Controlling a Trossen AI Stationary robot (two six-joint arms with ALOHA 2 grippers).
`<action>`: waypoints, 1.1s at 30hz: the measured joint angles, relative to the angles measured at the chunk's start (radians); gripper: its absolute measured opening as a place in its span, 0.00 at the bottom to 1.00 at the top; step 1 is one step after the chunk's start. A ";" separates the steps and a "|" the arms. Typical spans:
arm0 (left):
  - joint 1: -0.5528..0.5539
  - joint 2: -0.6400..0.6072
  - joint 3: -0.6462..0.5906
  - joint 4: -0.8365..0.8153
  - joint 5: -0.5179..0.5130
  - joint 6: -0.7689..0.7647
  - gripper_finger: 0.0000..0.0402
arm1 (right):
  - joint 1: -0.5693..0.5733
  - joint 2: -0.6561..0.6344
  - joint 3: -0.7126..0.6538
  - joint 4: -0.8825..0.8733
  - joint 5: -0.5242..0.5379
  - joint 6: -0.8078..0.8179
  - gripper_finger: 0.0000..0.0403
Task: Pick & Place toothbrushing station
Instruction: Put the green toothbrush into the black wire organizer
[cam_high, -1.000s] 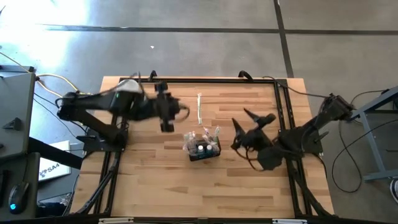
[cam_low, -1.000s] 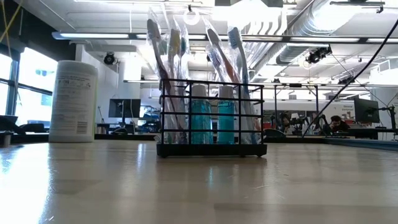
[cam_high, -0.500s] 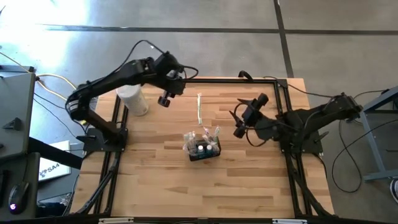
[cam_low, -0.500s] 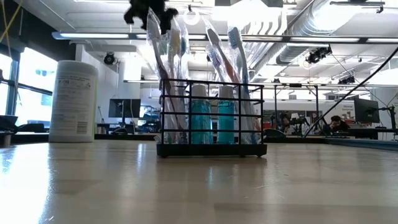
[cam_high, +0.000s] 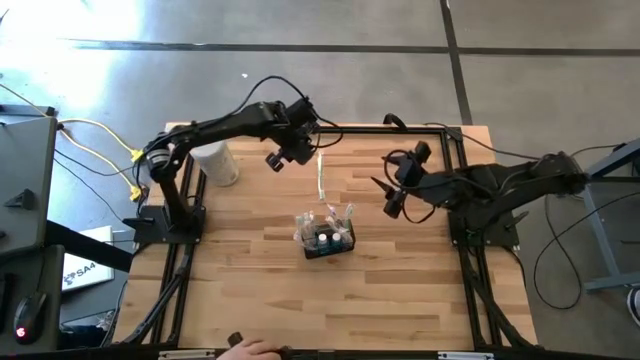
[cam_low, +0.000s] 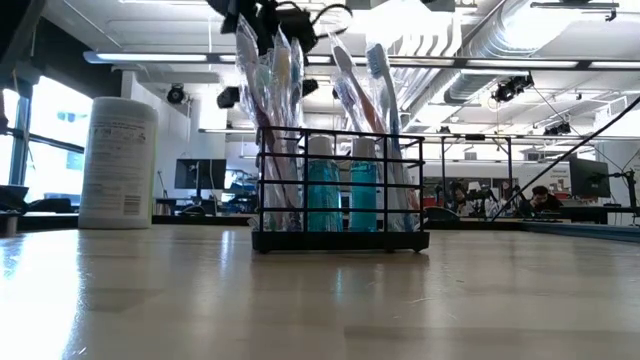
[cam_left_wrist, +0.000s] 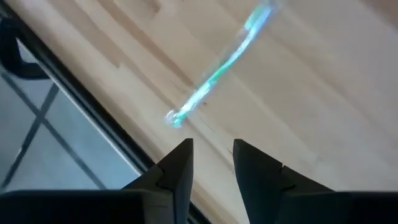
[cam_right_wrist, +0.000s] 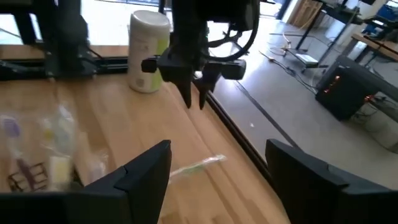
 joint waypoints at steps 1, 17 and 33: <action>0.006 0.010 0.000 0.012 -0.011 0.005 0.27 | -0.005 -0.009 0.000 -0.012 0.001 0.000 0.63; 0.010 0.055 0.002 0.155 0.235 0.045 0.27 | -0.176 -0.018 0.000 -0.102 -0.116 0.025 0.63; 0.010 0.177 0.001 0.200 0.143 0.026 0.43 | -0.263 -0.018 0.000 -0.121 -0.178 -0.012 0.63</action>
